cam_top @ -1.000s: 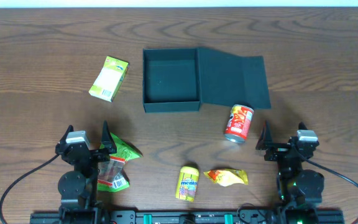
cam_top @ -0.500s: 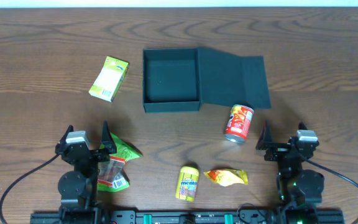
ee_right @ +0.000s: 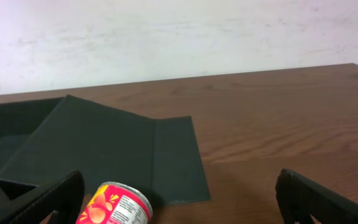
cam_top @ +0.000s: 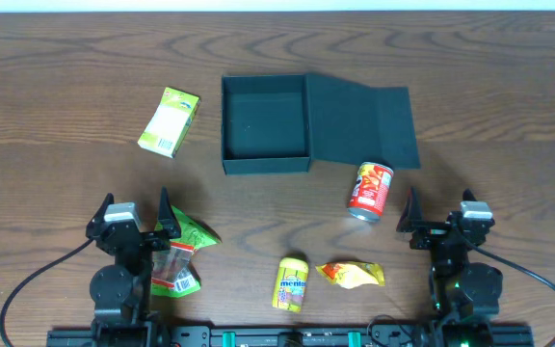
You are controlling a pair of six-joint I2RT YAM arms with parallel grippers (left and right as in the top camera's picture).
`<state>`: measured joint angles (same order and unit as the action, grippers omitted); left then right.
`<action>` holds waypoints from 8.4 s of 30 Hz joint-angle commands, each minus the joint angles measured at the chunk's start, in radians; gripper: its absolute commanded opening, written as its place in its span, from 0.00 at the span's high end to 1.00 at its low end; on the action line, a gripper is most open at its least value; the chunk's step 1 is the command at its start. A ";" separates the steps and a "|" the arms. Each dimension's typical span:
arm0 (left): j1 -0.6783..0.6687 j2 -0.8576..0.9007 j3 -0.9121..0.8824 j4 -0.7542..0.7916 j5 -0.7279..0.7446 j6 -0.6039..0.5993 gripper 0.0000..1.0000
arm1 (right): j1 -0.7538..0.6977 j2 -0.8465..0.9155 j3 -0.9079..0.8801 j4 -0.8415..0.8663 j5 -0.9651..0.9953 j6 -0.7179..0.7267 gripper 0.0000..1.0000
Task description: Pack container
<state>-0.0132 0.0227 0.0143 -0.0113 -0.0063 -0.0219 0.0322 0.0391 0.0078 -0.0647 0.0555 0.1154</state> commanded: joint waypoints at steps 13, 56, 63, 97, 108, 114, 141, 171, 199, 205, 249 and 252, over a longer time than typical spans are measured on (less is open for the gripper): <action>0.005 0.447 0.509 -0.095 0.101 0.088 0.05 | 0.008 0.000 -0.002 -0.006 0.000 0.011 0.01; -0.024 2.039 1.886 -1.073 -0.032 0.388 0.05 | 0.008 0.000 -0.002 -0.006 0.000 0.011 0.01; -0.002 2.100 1.886 -1.017 -0.056 0.389 0.05 | 0.008 0.000 -0.002 -0.006 0.000 0.011 0.01; -0.077 2.240 1.886 -1.048 -0.089 0.434 0.05 | 0.008 0.000 -0.002 -0.006 0.000 0.011 0.01; -0.078 2.237 1.886 -1.263 0.146 0.260 0.05 | 0.008 0.000 -0.002 -0.006 0.000 0.011 0.01; -0.100 2.157 1.878 -1.341 0.191 0.259 0.04 | 0.008 0.000 -0.002 -0.006 0.000 0.011 0.01; -0.160 0.824 0.864 -1.051 0.212 -0.431 0.05 | 0.008 0.000 -0.002 -0.006 0.000 0.011 0.01; -0.229 1.120 0.617 -0.943 0.086 -0.480 0.04 | 0.008 0.000 -0.002 -0.006 0.000 0.011 0.01; -0.323 1.422 0.659 -0.416 0.398 -0.337 0.04 | 0.008 0.000 -0.002 -0.006 0.000 0.011 0.01; -0.328 1.421 0.772 -0.628 0.227 -0.167 0.05 | 0.008 0.000 -0.002 -0.006 0.000 0.011 0.01; -0.328 1.649 0.824 -0.632 0.184 0.182 0.05 | 0.008 0.000 -0.002 -0.006 0.000 0.011 0.01; -0.328 1.669 0.824 -0.632 0.183 0.183 0.05 | 0.008 0.000 -0.002 -0.006 0.000 0.010 0.01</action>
<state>-0.3416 1.6352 0.8505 -0.6529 0.1482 0.1547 0.0326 0.0410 0.0078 -0.0647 0.0555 0.1188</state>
